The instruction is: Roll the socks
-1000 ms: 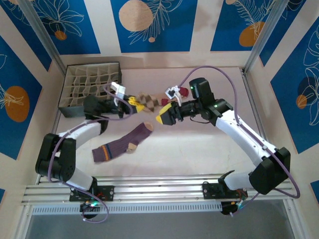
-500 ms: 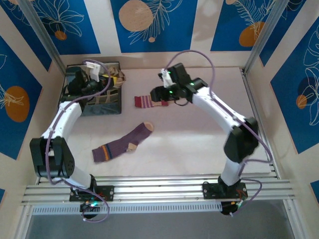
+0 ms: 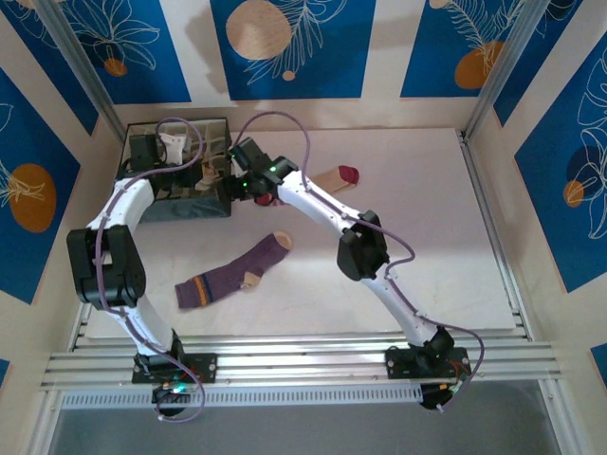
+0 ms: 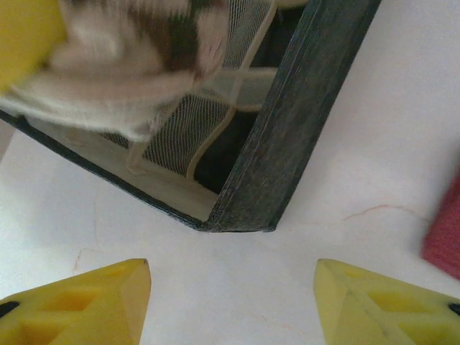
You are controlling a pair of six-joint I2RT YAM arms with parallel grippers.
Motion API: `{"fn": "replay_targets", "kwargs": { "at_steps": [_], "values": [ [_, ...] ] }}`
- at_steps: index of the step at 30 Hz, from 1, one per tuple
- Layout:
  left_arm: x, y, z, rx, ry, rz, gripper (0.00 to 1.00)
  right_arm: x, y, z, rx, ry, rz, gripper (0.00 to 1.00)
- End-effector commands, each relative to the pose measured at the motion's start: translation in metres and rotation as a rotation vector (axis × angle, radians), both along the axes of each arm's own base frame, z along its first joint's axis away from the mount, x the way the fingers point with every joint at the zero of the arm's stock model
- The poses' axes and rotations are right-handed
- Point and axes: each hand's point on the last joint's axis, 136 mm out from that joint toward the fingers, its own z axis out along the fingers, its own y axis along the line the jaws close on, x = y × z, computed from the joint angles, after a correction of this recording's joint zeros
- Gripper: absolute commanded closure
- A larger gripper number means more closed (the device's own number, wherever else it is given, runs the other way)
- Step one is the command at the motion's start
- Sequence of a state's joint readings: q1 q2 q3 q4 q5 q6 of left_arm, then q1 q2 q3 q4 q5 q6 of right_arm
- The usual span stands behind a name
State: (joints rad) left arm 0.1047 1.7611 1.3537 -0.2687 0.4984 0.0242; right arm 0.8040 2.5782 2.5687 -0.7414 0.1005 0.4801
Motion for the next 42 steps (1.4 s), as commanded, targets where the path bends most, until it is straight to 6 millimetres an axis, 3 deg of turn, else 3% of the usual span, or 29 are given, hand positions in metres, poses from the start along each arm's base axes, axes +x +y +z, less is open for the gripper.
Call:
{"fn": "replay_targets", "kwargs": {
  "at_steps": [1, 7, 24, 32, 42],
  "values": [
    [0.018, -0.002, 0.017, -0.055, -0.057, -0.017, 1.00, 0.011, 0.006, 0.003, 0.062, 0.004, -0.030, 0.39],
    [0.034, -0.009, 0.026, -0.132, -0.106, -0.021, 1.00, 0.019, 0.007, -0.017, 0.089, 0.038, -0.043, 0.40],
    [0.065, -0.010, 0.002, -0.172, -0.126, 0.000, 1.00, 0.020, 0.011, -0.047, 0.078, 0.068, -0.039, 0.45],
    [0.074, -0.010, 0.015, -0.193, -0.179, 0.004, 1.00, 0.017, 0.006, -0.066, 0.044, 0.093, -0.036, 0.52],
    [0.077, -0.006, -0.035, -0.138, -0.059, 0.013, 1.00, 0.016, 0.005, -0.067, 0.041, 0.095, -0.035, 0.53]
  ]
}}
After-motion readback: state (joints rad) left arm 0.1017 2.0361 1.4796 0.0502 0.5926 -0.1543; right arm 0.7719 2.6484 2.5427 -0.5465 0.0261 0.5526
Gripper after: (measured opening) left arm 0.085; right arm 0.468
